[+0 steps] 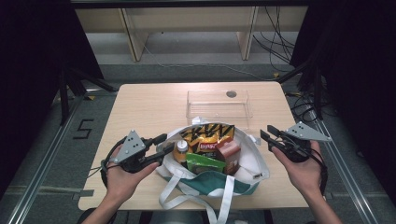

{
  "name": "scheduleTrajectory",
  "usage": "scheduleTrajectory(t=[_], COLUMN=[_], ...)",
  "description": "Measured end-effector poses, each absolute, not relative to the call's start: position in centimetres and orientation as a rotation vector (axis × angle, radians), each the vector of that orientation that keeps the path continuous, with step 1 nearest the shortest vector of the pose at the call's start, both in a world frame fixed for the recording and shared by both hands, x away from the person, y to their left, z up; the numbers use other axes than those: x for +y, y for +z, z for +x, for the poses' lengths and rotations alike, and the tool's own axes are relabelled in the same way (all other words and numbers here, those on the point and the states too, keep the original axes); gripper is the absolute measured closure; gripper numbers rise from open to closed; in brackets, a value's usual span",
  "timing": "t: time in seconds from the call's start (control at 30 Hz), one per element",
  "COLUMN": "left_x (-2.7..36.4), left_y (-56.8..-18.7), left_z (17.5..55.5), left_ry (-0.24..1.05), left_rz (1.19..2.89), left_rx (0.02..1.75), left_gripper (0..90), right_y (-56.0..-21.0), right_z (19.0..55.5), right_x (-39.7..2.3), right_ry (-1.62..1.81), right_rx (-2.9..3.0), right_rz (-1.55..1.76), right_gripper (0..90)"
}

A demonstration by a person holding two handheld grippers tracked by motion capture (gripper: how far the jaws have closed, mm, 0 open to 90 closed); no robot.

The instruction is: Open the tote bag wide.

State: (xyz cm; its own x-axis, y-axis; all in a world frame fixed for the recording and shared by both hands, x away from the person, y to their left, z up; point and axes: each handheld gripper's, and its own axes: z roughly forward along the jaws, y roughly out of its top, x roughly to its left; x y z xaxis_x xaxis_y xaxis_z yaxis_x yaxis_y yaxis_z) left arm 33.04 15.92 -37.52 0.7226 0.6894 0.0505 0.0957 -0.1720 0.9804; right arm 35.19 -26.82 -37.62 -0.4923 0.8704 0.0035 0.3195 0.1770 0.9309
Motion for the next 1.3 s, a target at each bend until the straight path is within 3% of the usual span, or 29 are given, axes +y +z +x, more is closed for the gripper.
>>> scheduleTrajectory(t=[0.3, 0.67, 1.03, 1.3], left_x=[14.6, 14.7, 14.7, 14.6], left_y=[-37.1, -38.3, -38.1, -38.0], left_z=[34.5, 36.5, 37.4, 37.8], left_ry=[0.644, 0.626, 0.626, 0.638], left_rz=[1.769, 1.844, 1.868, 1.887], left_rx=[0.631, 0.655, 0.648, 0.661], left_gripper=[52.3, 68.3, 74.8, 78.3], right_y=[-37.4, -36.4, -35.0, -36.4], right_z=[35.5, 35.6, 36.3, 36.8], right_x=[-25.4, -24.4, -23.7, -23.0], right_ry=[1.320, 1.363, 1.389, 1.361], right_rx=[1.981, 1.981, 1.965, 2.042], right_rz=[1.042, 1.007, 0.982, 1.019], right_gripper=[63.8, 63.5, 62.5, 61.8])
